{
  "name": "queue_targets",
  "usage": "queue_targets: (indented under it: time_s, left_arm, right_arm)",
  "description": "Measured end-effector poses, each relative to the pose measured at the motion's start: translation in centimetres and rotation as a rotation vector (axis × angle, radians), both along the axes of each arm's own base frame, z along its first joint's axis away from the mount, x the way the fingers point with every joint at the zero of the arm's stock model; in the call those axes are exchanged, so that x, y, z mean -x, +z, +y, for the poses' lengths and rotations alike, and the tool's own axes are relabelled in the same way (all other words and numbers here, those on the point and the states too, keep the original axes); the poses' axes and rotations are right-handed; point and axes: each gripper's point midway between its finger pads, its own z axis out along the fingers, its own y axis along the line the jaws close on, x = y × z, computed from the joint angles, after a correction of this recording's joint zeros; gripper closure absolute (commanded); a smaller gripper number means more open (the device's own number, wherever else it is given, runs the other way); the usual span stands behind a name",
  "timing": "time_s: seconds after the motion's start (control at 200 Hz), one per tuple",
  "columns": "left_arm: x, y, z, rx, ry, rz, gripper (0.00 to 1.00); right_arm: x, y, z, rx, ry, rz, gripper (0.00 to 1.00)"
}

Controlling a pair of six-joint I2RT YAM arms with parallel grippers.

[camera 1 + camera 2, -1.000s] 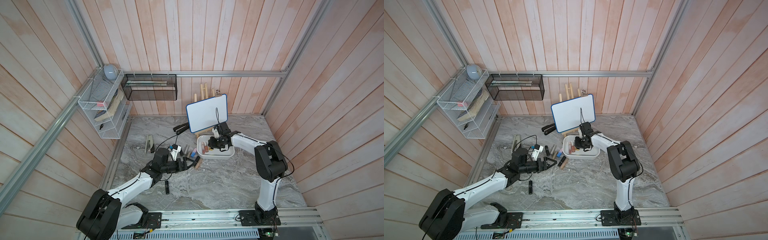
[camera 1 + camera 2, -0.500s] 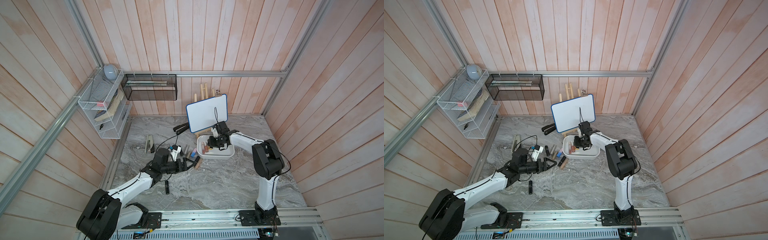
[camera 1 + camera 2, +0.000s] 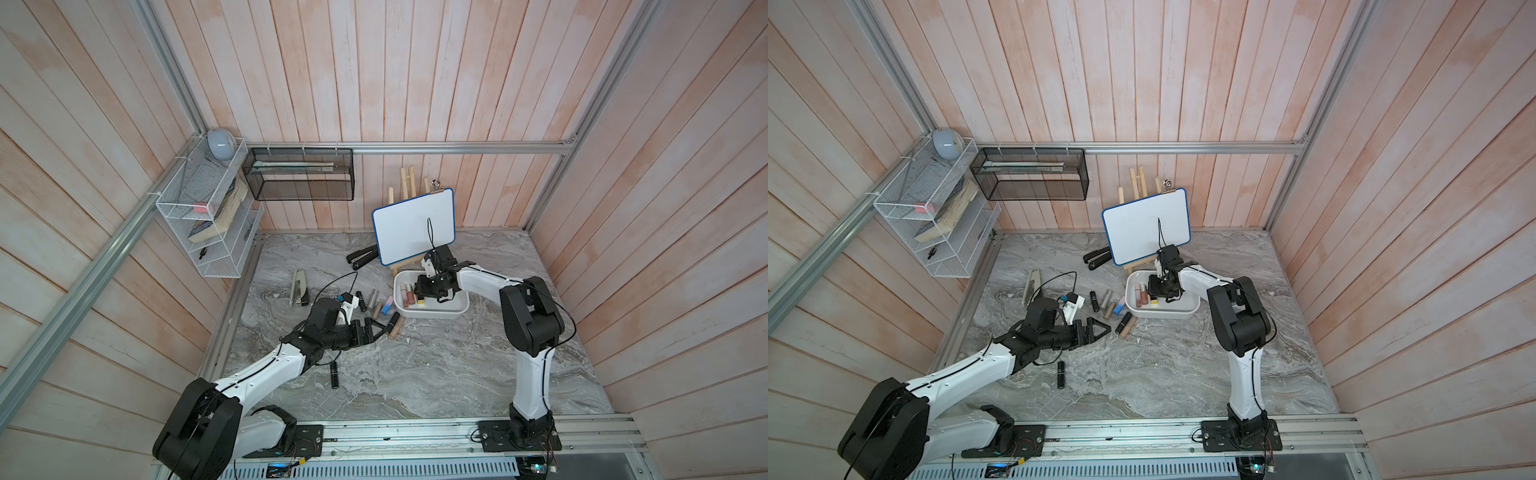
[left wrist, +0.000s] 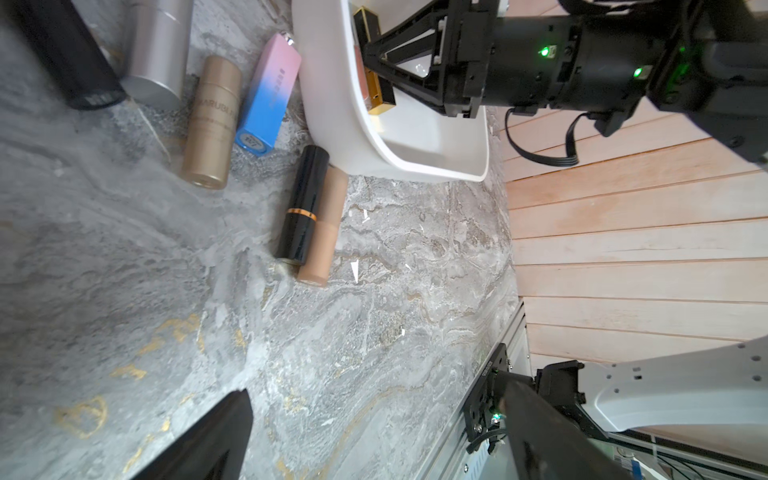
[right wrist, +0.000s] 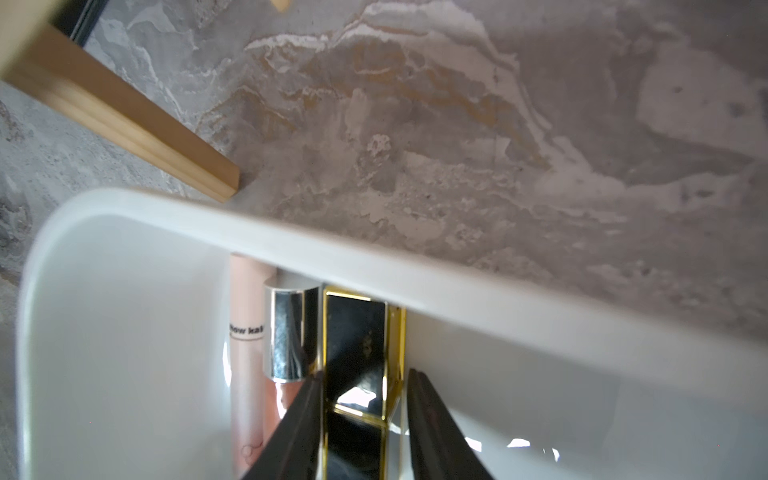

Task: Put the lipstick into the storage box
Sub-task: Place the lipstick in the storage box.

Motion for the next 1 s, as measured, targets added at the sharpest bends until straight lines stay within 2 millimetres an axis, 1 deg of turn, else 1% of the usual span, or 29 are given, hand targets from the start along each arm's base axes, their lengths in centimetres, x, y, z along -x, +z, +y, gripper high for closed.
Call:
queue_targets:
  time_s: [0.2,0.33,0.395,0.455,0.51,0.58,0.66,0.705,0.795,0.9,1.0]
  left_arm:
    - [-0.4,-0.6,1.3,-0.079,0.062,0.019,0.0]
    - [-1.3,-0.3,3.4,-0.192,0.171,0.016,0.0]
    - [-1.7,-0.2,4.8,-0.258,0.235,0.023,0.0]
    - [-1.8,-0.5,6.0,-0.316,0.288,0.046,0.0]
    - [-1.4,-1.1,7.1,-0.362,0.332,0.079,0.0]
    - [-0.5,-2.2,8.4,-0.404,0.383,0.128,0.0]
    - [1.0,-3.3,9.9,-0.432,0.436,0.181,0.0]
    - [1.8,-3.8,10.7,-0.444,0.465,0.203,0.01]
    - [3.1,-4.3,11.7,-0.466,0.511,0.236,0.0]
    - [3.8,-4.4,12.2,-0.469,0.542,0.253,0.0]
    - [4.4,-5.2,12.5,-0.475,0.551,0.276,0.0]
  right_arm:
    - [0.0,0.0,0.0,0.0,0.0,0.0,0.6]
    - [0.0,0.1,0.0,-0.001,0.0,-0.002,0.59]
    - [0.0,0.7,0.0,-0.006,-0.001,-0.01,0.59]
    - [-0.1,1.7,0.0,-0.015,-0.004,-0.027,0.59]
    - [-0.1,3.1,0.1,-0.027,-0.006,-0.051,0.58]
    - [-0.1,5.4,0.3,-0.041,-0.008,-0.094,0.58]
    - [0.1,8.0,0.8,-0.059,-0.005,-0.144,0.58]
    - [0.5,9.6,1.4,-0.071,0.005,-0.174,0.58]
    - [1.5,11.8,2.8,-0.09,0.032,-0.218,0.57]
    - [2.6,13.0,4.1,-0.105,0.06,-0.239,0.57]
    - [3.3,12.9,4.5,-0.104,0.07,-0.235,0.57]
